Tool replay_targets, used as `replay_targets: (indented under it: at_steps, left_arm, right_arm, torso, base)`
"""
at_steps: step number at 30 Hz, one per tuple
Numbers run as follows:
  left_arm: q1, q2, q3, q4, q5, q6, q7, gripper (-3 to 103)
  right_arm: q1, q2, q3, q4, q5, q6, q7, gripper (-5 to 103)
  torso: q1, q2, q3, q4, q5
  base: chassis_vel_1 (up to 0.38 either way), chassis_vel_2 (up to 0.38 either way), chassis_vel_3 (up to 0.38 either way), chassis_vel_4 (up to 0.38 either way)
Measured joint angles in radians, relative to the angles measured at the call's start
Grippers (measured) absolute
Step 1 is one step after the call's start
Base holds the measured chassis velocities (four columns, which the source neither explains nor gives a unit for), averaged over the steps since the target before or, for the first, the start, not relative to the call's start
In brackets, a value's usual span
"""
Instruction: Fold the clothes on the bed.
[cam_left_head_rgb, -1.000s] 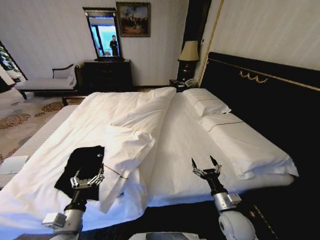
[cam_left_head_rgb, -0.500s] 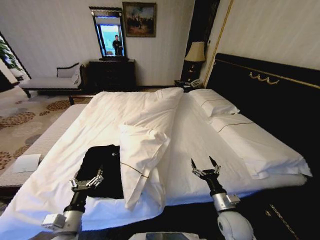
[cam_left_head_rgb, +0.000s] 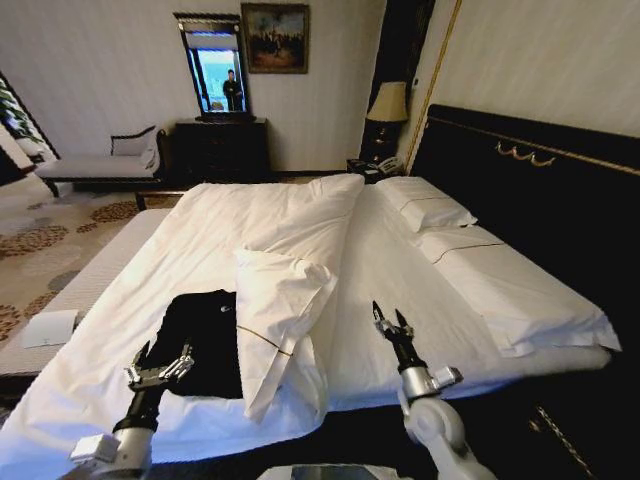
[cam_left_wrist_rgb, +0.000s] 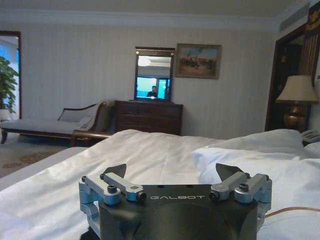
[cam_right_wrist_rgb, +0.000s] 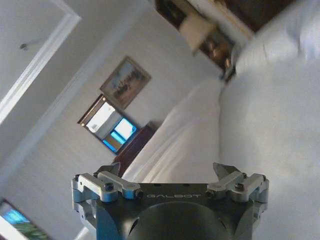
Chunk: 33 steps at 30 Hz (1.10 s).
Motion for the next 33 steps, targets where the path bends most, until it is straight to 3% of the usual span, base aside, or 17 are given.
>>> replay_targets:
  at_steps: [4, 9, 13, 18, 33]
  left_arm:
    - [0.002, -0.008, -0.012, 0.002, 0.002, 0.001, -0.003, 100]
    - [-0.004, -0.016, -0.015, 0.006, 0.009, 0.018, -0.004, 100]
    - [-0.013, -0.025, -0.012, 0.026, 0.024, 0.031, -0.007, 100]
    - [-0.012, -0.032, -0.006, 0.030, 0.008, 0.044, -0.012, 100]
    - [-0.014, -0.033, -0.017, 0.027, 0.004, 0.051, -0.020, 100]
  right_arm:
    - [0.112, -0.003, -0.057, -0.090, 0.095, -0.042, 0.003, 100]
    - [0.259, 0.007, -0.122, -0.200, 0.141, -0.076, 0.016, 100]
    - [0.396, 0.020, -0.183, -0.324, 0.199, -0.151, 0.044, 100]
    - [0.503, 0.035, -0.226, -0.438, 0.222, -0.199, 0.057, 100]
    - [0.651, 0.086, -0.307, -0.545, 0.206, -0.225, 0.044, 100]
  torso:
    - [0.000, 0.000, 0.000, -0.0001, 0.0001]
    - [0.000, 0.000, 0.000, 0.0001, -0.0001]
    - [0.000, 0.000, 0.000, 0.0000, -0.0002]
    - [0.000, 0.000, 0.000, 0.0000, -0.0001]
    - [0.000, 0.000, 0.000, -0.0001, -0.0001]
  base:
    - [0.000, 0.000, 0.000, 0.000]
    - [0.000, 0.000, 0.000, 0.000]
    - [0.000, 0.000, 0.000, 0.000]
    - [0.000, 0.000, 0.000, 0.000]
    - [0.000, 0.000, 0.000, 0.000]
